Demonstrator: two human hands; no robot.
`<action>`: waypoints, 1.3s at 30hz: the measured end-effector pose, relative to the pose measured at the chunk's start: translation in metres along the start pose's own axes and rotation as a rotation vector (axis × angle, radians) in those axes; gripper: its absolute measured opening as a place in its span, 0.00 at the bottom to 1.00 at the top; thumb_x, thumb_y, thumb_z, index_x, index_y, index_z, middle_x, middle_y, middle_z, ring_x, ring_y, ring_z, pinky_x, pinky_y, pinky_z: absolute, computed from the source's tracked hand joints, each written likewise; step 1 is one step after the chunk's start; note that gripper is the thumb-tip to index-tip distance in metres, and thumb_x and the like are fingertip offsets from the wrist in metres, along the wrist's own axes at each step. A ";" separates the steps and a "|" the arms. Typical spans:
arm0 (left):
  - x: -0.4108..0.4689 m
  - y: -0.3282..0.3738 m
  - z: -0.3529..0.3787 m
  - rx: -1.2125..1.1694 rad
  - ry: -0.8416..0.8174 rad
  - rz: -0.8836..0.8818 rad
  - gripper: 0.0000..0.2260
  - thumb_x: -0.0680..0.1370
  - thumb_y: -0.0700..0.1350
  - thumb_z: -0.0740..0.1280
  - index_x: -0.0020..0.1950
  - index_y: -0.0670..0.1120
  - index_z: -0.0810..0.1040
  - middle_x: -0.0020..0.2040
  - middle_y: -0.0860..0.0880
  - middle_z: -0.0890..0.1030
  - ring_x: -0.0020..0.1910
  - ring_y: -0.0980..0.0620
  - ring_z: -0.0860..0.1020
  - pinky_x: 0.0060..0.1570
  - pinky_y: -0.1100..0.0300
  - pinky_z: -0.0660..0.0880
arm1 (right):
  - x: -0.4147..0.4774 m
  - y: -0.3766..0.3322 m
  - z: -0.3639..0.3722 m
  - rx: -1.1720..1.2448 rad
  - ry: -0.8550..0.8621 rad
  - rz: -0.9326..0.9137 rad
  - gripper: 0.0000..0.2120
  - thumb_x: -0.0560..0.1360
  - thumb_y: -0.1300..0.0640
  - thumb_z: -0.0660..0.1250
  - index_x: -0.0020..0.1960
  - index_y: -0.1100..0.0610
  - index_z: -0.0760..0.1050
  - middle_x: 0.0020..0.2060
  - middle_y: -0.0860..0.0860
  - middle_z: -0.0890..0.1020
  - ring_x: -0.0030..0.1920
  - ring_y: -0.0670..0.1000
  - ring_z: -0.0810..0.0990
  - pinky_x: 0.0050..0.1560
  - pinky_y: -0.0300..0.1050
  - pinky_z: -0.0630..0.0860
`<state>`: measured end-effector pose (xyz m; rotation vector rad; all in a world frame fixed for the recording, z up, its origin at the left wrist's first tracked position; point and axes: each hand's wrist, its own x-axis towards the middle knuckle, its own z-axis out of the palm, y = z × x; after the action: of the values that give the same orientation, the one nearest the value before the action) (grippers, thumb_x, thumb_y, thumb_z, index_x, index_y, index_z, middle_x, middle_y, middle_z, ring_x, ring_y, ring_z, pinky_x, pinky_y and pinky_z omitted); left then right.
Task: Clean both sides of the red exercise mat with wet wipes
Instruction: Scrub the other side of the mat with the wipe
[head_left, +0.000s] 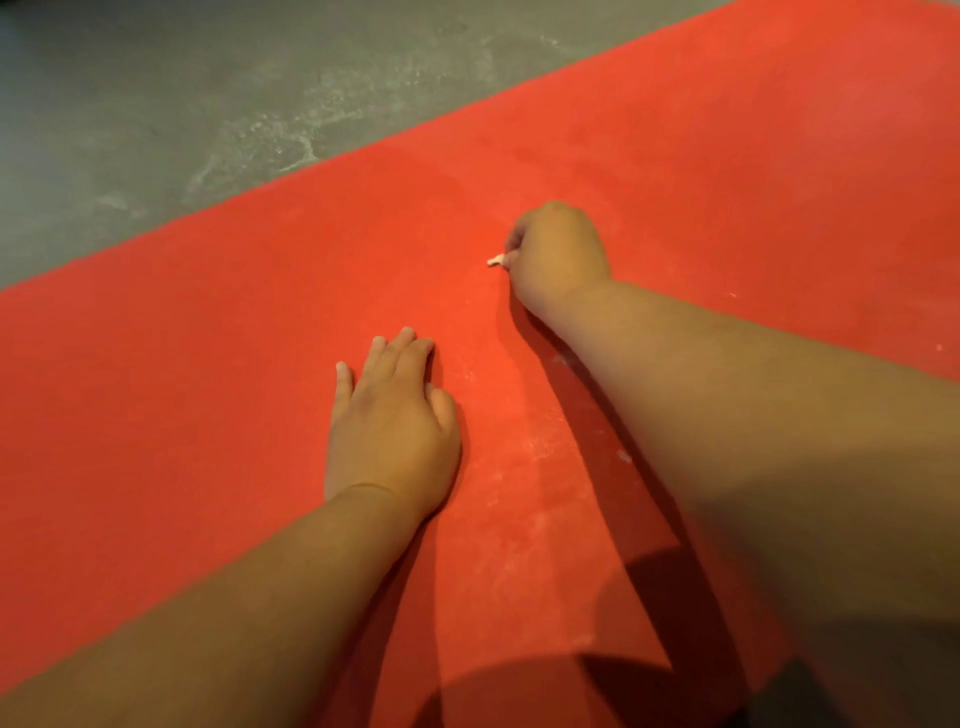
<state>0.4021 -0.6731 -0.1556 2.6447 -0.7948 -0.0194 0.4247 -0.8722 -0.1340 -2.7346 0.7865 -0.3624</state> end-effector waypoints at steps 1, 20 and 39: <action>0.000 0.000 0.000 -0.013 0.005 0.000 0.23 0.78 0.43 0.53 0.73 0.48 0.67 0.76 0.50 0.63 0.77 0.51 0.56 0.75 0.50 0.46 | 0.002 -0.005 0.005 -0.013 0.014 0.006 0.11 0.76 0.58 0.65 0.56 0.58 0.80 0.55 0.58 0.80 0.56 0.58 0.78 0.52 0.45 0.73; -0.029 0.022 -0.024 -0.042 -0.355 0.238 0.22 0.79 0.50 0.62 0.73 0.60 0.64 0.76 0.59 0.60 0.77 0.55 0.51 0.75 0.47 0.44 | -0.148 0.035 -0.043 0.755 0.000 0.346 0.12 0.67 0.65 0.72 0.42 0.50 0.74 0.38 0.52 0.81 0.35 0.52 0.79 0.36 0.44 0.71; -0.029 0.044 0.005 -0.036 0.028 0.105 0.09 0.71 0.47 0.60 0.48 0.50 0.77 0.49 0.50 0.76 0.49 0.44 0.75 0.61 0.40 0.71 | -0.174 0.066 -0.039 0.121 -0.033 -0.247 0.05 0.75 0.57 0.66 0.49 0.55 0.80 0.44 0.51 0.79 0.47 0.55 0.76 0.48 0.47 0.73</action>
<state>0.3533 -0.6932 -0.1472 2.5600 -0.9136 0.0312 0.2388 -0.8380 -0.1474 -2.7193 0.4042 -0.3998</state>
